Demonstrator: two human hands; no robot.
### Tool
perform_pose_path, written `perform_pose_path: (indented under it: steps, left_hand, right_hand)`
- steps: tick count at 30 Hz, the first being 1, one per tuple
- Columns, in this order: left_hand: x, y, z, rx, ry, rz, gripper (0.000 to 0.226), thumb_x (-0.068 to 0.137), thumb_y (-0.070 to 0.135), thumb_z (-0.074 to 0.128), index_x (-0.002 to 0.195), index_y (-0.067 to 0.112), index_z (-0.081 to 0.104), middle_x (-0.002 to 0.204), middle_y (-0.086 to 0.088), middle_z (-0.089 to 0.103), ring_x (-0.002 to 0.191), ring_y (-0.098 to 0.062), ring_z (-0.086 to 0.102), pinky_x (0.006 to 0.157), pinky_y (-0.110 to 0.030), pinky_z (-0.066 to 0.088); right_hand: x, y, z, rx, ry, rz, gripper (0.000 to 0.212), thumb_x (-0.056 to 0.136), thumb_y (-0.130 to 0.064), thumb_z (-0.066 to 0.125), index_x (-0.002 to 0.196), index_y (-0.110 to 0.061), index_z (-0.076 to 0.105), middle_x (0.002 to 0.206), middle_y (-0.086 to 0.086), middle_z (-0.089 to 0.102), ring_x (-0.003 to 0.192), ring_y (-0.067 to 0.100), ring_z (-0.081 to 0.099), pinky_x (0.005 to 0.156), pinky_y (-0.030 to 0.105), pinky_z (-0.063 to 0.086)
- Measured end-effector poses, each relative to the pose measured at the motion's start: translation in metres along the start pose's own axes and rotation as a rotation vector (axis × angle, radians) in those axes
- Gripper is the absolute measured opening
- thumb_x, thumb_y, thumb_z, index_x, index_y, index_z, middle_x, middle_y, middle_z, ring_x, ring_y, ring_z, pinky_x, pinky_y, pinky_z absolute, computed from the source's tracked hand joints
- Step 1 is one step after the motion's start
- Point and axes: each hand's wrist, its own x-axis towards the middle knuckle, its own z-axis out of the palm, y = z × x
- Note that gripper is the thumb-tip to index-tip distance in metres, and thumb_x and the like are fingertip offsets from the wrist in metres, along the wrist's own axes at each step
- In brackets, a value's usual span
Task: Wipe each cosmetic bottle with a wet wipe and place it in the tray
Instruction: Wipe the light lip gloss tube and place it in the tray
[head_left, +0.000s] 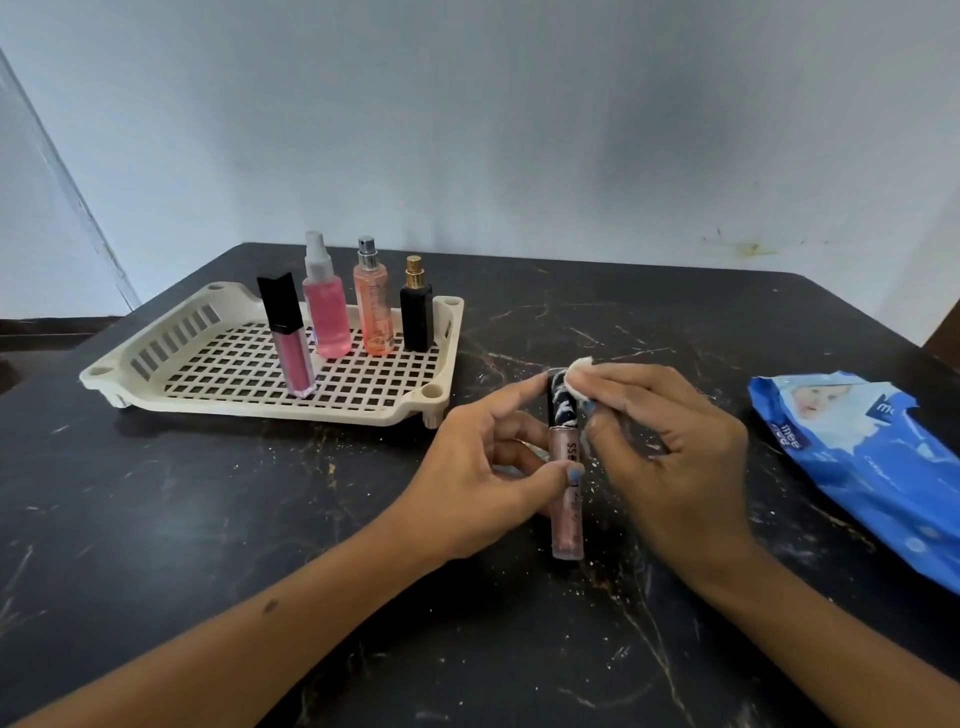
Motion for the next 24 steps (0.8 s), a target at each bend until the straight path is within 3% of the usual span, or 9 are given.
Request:
perform_pose_path:
  steps: [3,7,11,14,18,24]
  left_hand:
    - [0.0011,-0.0006,-0.0003,-0.033,0.004,-0.013,0.073,0.065,0.017,0.072,0.13,0.029,0.042,0.08,0.003,0.07,0.068,-0.014,0.064,0.07,-0.047,0.055]
    - [0.0017,-0.0025,-0.0008,-0.039,-0.031,-0.014,0.065,0.064,0.017,0.073,0.12,0.038,0.045,0.078,0.005,0.07,0.07,-0.017,0.064,0.07,-0.049,0.055]
    - [0.0025,-0.0034,-0.0022,-0.058,-0.016,-0.032,0.069,0.064,0.016,0.074,0.126,0.03,0.047,0.078,0.003,0.07,0.068,-0.015,0.064,0.068,-0.044,0.055]
    - [0.0031,-0.004,-0.0026,-0.064,-0.028,-0.033,0.07,0.067,0.012,0.076,0.129,0.025,0.047,0.077,0.001,0.07,0.066,-0.015,0.064,0.063,-0.038,0.056]
    - [0.0028,-0.0047,-0.0021,-0.063,-0.028,-0.03,0.073,0.063,0.018,0.078,0.129,0.025,0.048,0.081,-0.005,0.07,0.067,-0.021,0.064,0.063,-0.045,0.056]
    - [0.0026,-0.0041,-0.0025,-0.103,-0.025,-0.042,0.072,0.068,0.007,0.078,0.131,0.018,0.047,0.076,-0.005,0.068,0.062,-0.02,0.062,0.053,-0.033,0.057]
  right_hand:
    - [0.0,0.0014,0.0014,0.001,0.016,0.002,0.026,0.084,-0.009,0.056,0.101,-0.005,0.074,0.101,0.0,0.071,0.097,0.005,0.065,0.083,0.012,0.05]
    - [0.0006,0.0028,-0.0006,-0.038,-0.003,-0.02,0.026,0.086,-0.009,0.056,0.106,-0.006,0.072,0.105,0.002,0.069,0.1,0.007,0.064,0.086,0.011,0.048]
    - [0.0005,0.0015,0.0003,-0.033,0.003,-0.042,0.024,0.084,-0.008,0.056,0.1,-0.006,0.074,0.1,0.0,0.069,0.094,0.005,0.064,0.079,0.009,0.049]
    - [0.0019,0.0053,-0.0007,-0.049,0.012,-0.025,0.025,0.086,-0.01,0.055,0.103,-0.007,0.073,0.102,0.001,0.069,0.097,0.006,0.064,0.084,0.01,0.048]
    - [0.001,0.0041,-0.0008,-0.093,-0.015,-0.066,0.026,0.088,-0.01,0.055,0.106,-0.004,0.072,0.106,0.004,0.069,0.1,0.01,0.064,0.088,0.013,0.049]
    - [0.0021,0.0053,-0.0016,-0.109,-0.001,-0.067,0.025,0.087,-0.01,0.055,0.104,-0.005,0.073,0.104,0.004,0.069,0.098,0.011,0.064,0.088,0.011,0.048]
